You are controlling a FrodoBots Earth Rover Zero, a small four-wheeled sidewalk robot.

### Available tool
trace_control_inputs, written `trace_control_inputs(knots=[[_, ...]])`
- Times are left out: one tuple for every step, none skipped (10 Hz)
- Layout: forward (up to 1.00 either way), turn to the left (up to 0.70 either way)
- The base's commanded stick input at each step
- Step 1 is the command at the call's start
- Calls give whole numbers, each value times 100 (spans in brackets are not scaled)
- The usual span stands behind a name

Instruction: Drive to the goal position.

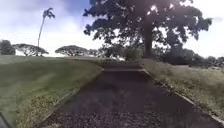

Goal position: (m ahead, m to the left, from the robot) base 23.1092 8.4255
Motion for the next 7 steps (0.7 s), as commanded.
trace_control_inputs(knots=[[50,0],[50,0],[50,0],[50,0],[50,0],[50,0],[50,0]])
